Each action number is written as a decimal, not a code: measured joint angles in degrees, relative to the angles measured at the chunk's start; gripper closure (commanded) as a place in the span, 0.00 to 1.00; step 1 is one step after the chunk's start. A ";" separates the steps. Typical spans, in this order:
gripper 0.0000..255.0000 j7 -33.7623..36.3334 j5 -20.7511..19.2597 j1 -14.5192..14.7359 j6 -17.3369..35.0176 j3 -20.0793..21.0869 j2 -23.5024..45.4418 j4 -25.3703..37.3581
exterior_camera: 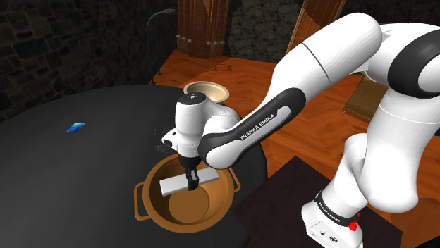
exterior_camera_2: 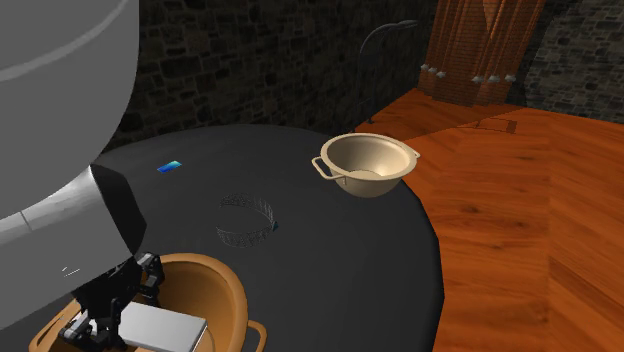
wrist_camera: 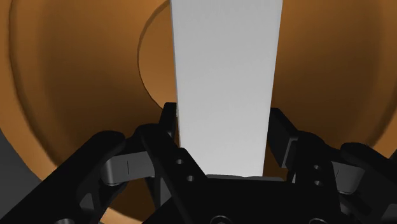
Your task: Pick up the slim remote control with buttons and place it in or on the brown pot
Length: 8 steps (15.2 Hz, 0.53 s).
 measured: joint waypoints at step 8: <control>1.00 0.33 -0.58 0.12 2.57 -0.22 2.04 -0.54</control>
